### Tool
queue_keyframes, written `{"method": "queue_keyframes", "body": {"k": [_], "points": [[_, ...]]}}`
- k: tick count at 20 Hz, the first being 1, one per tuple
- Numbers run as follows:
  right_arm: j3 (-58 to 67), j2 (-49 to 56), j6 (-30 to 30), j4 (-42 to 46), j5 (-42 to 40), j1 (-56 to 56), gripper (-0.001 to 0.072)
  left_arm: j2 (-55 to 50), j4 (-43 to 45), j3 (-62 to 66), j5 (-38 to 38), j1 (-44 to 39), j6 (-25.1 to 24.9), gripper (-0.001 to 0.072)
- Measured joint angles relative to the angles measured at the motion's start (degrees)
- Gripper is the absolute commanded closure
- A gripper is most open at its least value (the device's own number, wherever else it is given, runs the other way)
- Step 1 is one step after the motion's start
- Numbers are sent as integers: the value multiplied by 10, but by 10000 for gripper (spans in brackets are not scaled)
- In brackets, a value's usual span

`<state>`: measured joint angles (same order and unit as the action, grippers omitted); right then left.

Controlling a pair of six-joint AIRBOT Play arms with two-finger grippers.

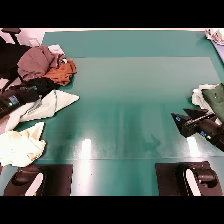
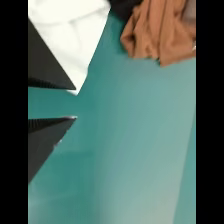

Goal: Fold the shirts.

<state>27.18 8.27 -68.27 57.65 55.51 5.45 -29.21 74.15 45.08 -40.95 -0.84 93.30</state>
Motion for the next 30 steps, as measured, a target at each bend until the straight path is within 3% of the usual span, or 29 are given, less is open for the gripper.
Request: {"method": "queue_keyframes", "body": {"k": [2,3,6,10,11,16,21,25,26,29,30], "points": [[0,13,-21,0,7,0,134,-43,92,50,-48,0,54,183],[0,24,-31,0,14,0,134,-71,137,79,-78,0,74,135],[0,78,-50,0,49,0,134,-152,230,149,-163,10,108,135],[0,165,-60,-9,73,0,133,-242,279,186,-255,92,134,133],[0,186,-61,-16,74,0,134,-259,285,190,-268,120,136,-13],[9,280,-62,-69,68,0,134,-331,266,199,-281,192,101,-13],[48,333,-42,-92,66,0,134,-408,162,200,-275,208,24,-13],[71,347,-31,-97,61,0,134,-445,127,200,-254,211,-13,-13],[73,346,-30,-97,61,0,134,-453,125,200,-247,211,-17,67],[77,326,-27,-99,66,0,135,-470,121,200,-212,212,-26,672],[78,315,-27,-99,67,0,136,-473,118,202,-201,213,-28,678]]}}
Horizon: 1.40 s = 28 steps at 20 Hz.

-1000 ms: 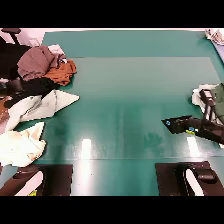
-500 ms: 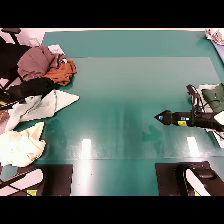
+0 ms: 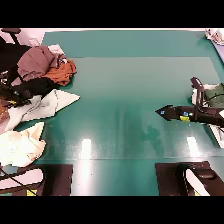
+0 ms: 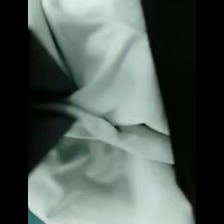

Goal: Fold the shirts.

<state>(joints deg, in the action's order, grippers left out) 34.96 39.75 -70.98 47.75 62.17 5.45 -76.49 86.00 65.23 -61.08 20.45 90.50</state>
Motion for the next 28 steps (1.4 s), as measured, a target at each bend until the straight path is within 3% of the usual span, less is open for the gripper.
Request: {"method": "queue_keyframes", "body": {"k": [5,9,16,19,22,25,28], "points": [[-16,-68,-3,3,-29,0,137,23,-24,19,-30,0,-2,678],[-49,-102,-24,3,-56,0,137,132,-94,27,-87,0,1,678],[-31,-115,-39,0,-128,0,137,298,-440,42,-56,-17,25,679],[-3,-115,-41,2,-170,6,137,311,-528,48,10,-82,35,679],[29,-105,-45,2,-195,43,137,303,-574,52,126,-195,46,679],[72,-76,-51,2,-197,110,137,268,-599,73,257,-320,49,679],[121,-38,-69,0,-211,164,137,203,-609,134,337,-418,42,679]]}}
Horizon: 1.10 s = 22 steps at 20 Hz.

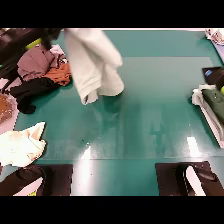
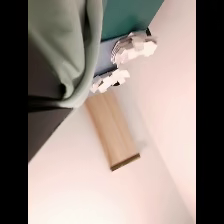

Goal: Fold the shirts.

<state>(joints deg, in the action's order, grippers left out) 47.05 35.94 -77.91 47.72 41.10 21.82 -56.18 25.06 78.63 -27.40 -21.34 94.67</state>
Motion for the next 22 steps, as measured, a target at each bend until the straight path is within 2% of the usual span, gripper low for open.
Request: {"method": "queue_keyframes", "body": {"k": [3,6,10,13,17,22], "points": [[55,39,-9,0,-9,29,137,-80,3,79,-22,-64,-29,679],[108,70,-13,1,-13,40,137,-146,50,116,-124,-89,-37,679],[136,92,-7,4,-15,33,137,-202,223,122,-321,-101,7,678],[122,98,3,28,-16,8,137,-216,329,99,-434,-102,33,678],[80,100,7,114,-13,-37,137,-221,379,48,-540,-104,43,678],[30,100,8,177,-7,-68,137,-207,381,-4,-634,-121,27,678]]}}
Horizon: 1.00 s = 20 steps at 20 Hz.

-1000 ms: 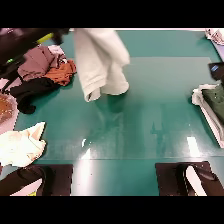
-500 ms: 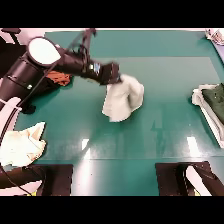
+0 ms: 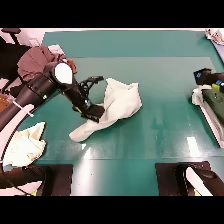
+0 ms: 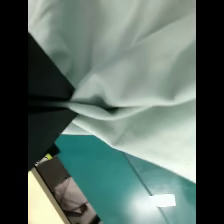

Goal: Fold the shirts.

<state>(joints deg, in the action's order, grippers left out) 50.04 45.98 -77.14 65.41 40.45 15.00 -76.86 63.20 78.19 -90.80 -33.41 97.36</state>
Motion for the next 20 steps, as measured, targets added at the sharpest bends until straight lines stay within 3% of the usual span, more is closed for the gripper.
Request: {"method": "queue_keyframes", "body": {"k": [7,10,11,12,13,17,20], "points": [[-20,0,0,19,0,-8,137,60,44,-36,-109,-97,36,678],[-21,0,0,21,0,-8,137,80,92,-60,-103,-124,72,676],[-21,0,-2,21,1,-8,137,90,110,-64,-81,-128,85,578],[-21,0,-3,21,5,-8,137,103,135,-68,-61,-130,101,242],[-21,0,-4,21,7,-8,137,115,159,-71,-44,-129,118,17],[-21,0,-10,21,14,-20,136,169,278,-76,-32,-67,161,34],[-21,8,-12,22,17,-52,136,192,296,-77,19,14,168,34]]}}
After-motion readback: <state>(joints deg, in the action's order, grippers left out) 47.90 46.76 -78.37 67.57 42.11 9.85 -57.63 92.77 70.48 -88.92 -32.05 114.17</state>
